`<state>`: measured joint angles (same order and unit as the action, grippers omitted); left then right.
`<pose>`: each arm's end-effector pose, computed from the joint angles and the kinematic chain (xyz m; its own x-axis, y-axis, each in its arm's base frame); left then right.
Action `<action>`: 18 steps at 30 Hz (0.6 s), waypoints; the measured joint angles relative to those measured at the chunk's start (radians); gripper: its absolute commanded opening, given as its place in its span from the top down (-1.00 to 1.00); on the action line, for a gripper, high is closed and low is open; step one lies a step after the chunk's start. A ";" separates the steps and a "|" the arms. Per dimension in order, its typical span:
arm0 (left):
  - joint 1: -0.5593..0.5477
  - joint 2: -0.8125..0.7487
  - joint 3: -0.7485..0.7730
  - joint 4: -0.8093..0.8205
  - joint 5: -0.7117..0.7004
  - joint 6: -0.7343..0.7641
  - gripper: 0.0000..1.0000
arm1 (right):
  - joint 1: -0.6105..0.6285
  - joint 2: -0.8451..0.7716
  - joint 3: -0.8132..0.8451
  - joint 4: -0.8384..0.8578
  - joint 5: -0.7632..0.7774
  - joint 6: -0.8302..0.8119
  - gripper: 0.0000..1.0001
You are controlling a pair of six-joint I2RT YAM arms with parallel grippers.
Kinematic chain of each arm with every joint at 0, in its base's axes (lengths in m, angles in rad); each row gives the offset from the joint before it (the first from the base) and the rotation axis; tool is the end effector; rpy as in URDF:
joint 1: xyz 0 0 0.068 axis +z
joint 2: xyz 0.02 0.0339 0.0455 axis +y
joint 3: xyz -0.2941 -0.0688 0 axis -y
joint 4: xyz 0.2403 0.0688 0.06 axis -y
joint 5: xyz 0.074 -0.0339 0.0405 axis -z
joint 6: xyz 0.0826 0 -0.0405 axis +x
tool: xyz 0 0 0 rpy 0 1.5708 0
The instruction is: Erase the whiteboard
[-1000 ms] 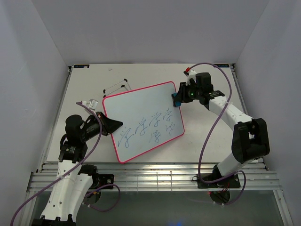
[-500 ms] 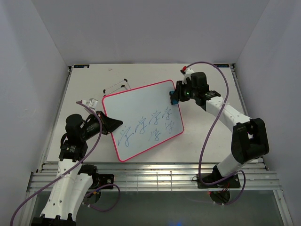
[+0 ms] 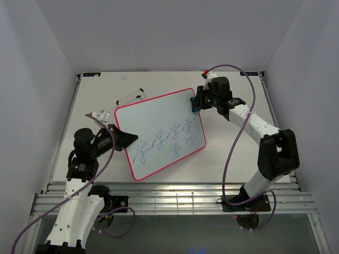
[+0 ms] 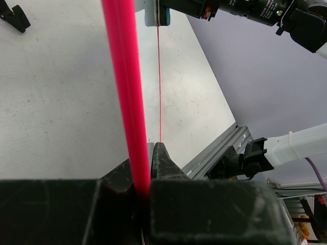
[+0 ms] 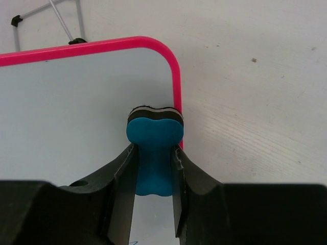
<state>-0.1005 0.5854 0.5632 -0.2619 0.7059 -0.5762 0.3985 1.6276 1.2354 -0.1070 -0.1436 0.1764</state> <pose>0.1417 -0.0681 0.2923 -0.6130 -0.3549 -0.7059 0.4316 0.5979 -0.6755 0.3811 0.1733 0.2962 -0.5221 -0.0314 -0.8523 -0.4147 0.8826 0.2215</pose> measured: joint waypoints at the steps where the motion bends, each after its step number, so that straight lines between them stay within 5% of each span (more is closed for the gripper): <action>1: 0.000 0.000 0.000 0.000 0.000 0.000 1.00 | -0.001 0.000 0.000 0.000 0.013 0.001 0.84; 13: 0.000 -0.001 0.000 -0.001 0.004 0.004 1.00 | -0.006 -0.027 -0.073 0.049 0.018 0.017 0.84; 18: 0.000 -0.003 0.000 -0.014 -0.011 -0.016 1.00 | 0.090 -0.090 -0.170 0.102 0.014 -0.013 0.84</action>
<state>-0.1001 0.5823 0.5632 -0.2764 0.6952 -0.5926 0.4885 1.5372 1.0657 -0.0051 -0.1295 0.1635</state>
